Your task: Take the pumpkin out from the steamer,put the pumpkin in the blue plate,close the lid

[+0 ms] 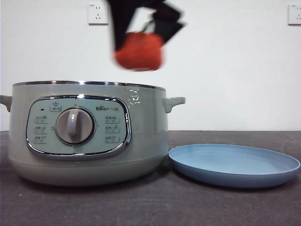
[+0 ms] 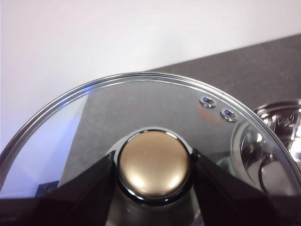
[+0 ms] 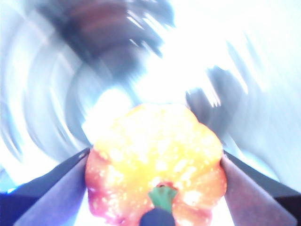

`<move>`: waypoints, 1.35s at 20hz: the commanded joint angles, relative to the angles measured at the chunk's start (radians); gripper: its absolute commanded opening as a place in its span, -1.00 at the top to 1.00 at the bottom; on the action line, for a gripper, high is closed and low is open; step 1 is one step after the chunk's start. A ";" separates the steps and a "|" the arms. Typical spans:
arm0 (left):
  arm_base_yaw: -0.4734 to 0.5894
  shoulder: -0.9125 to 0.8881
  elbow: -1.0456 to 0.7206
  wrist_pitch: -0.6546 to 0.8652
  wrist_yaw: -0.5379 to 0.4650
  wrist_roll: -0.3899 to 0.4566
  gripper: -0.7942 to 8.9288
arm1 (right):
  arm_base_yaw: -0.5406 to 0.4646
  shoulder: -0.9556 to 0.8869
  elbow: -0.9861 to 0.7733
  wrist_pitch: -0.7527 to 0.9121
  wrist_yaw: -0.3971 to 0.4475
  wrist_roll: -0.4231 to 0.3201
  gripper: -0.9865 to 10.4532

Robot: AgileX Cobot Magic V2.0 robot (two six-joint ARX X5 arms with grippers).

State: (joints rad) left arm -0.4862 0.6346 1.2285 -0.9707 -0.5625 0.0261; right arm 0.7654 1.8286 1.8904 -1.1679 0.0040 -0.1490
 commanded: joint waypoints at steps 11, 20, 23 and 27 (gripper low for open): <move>0.001 -0.008 0.005 0.099 0.113 0.002 0.85 | -0.266 -0.319 -0.414 0.018 0.179 0.287 0.83; 0.001 0.029 0.005 0.125 0.158 0.000 0.85 | -0.259 -0.343 -0.805 0.471 0.043 0.288 0.83; 0.001 0.051 0.005 0.132 0.174 0.001 0.85 | -0.259 -0.282 -0.808 0.484 0.047 0.285 0.82; 0.001 0.073 0.005 0.137 0.178 0.001 0.85 | -0.261 -0.193 -0.808 0.492 0.047 0.274 0.81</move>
State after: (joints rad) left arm -0.4858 0.7246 1.2282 -0.8871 -0.3790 0.0257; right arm 0.5037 1.6295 1.0904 -0.6804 0.0517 0.1272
